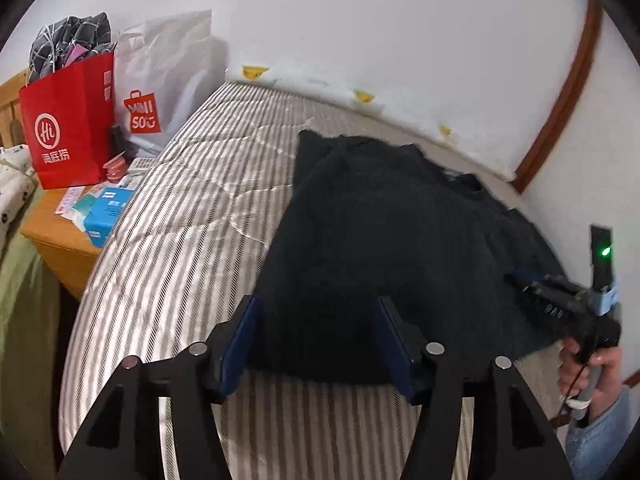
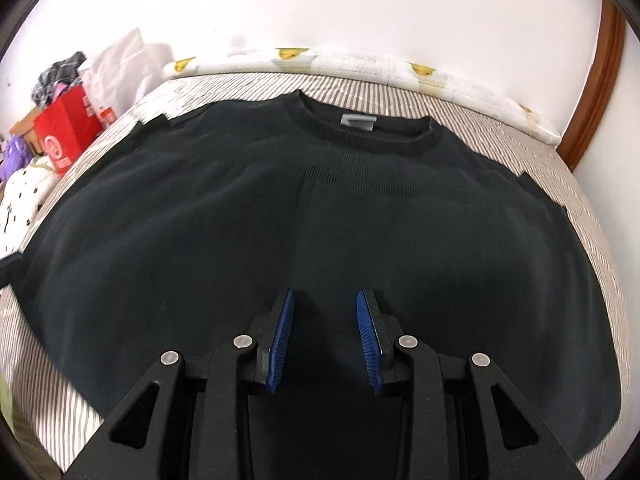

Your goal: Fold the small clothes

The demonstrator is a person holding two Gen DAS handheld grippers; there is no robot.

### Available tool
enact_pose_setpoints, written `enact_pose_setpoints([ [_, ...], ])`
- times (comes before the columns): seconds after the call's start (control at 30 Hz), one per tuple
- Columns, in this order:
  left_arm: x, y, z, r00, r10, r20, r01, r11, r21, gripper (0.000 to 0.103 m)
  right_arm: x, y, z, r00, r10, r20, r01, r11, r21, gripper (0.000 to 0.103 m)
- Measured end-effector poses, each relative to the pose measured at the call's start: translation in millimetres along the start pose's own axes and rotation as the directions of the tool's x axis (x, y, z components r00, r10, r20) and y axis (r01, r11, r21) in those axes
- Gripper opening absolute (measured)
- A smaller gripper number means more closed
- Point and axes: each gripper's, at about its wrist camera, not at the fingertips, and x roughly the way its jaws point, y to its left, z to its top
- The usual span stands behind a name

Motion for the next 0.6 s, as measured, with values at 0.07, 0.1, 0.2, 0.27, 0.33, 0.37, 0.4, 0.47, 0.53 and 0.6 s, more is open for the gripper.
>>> enact_pose_setpoints([
  [0.07, -5.9, -0.6, -5.5, 1.0, 0.003, 0.013, -0.003, 1.0, -0.001, 0.058, -9.1, 0.6, -11.8, 1.0, 0.006, 0.019, -0.005, 1.0, -0.012, 0.033],
  [0.1, -7.9, -0.5, -8.2, 1.0, -0.002, 0.014, 0.002, 1.0, -0.004, 0.058, -12.7, 2.1, -16.8, 1.0, 0.005, 0.026, -0.005, 1.0, -0.022, 0.033],
  [0.2, -13.5, 0.2, -17.8, 1.0, -0.018, 0.006, 0.018, 1.0, -0.014, 0.058, -22.8, 3.2, -32.9, 0.999, 0.036, 0.032, -0.035, 0.999, -0.024, 0.033],
  [0.27, -13.4, -0.5, -25.5, 0.999, -0.036, -0.015, 0.036, 0.999, -0.018, 0.059, -30.9, 5.7, -43.9, 0.998, 0.035, 0.054, -0.032, 0.999, -0.041, 0.033],
  [0.33, -10.3, -0.4, -31.2, 0.998, -0.044, -0.033, 0.043, 0.999, -0.03, 0.059, -34.8, 7.9, -49.5, 0.998, 0.038, 0.057, -0.035, 0.998, -0.052, 0.033],
  [0.37, -8.9, 0.1, -32.9, 0.998, -0.048, -0.036, 0.046, 0.998, -0.036, 0.059, -37.3, 8.8, -53.5, 0.997, 0.042, 0.059, -0.039, 0.998, -0.052, 0.033],
  [0.4, -6.1, -0.2, -35.3, 0.998, -0.054, -0.044, 0.052, 0.998, -0.045, 0.059, -39.4, 9.9, -57.2, 0.997, 0.044, 0.06, -0.04, 0.998, -0.054, 0.033],
  [0.47, -0.8, -0.2, -38.7, 0.996, -0.075, -0.054, 0.071, 0.995, -0.073, 0.059, -43.5, 12.6, -65.0, 0.997, 0.042, 0.065, -0.037, 0.997, -0.066, 0.033],
  [0.53, 4.0, 1.0, -40.8, 0.992, -0.114, -0.055, 0.108, 0.988, -0.108, 0.059, -46.5, 14.3, -71.9, 0.997, 0.045, 0.06, -0.04, 0.997, -0.073, 0.033],
  [0.6, 7.6, 2.8, -42.3, 0.988, -0.144, -0.049, 0.136, 0.981, -0.137, 0.059, -47.7, 16.1, -79.1, 0.998, 0.053, 0.044, -0.049, 0.995, -0.082, 0.033],
])
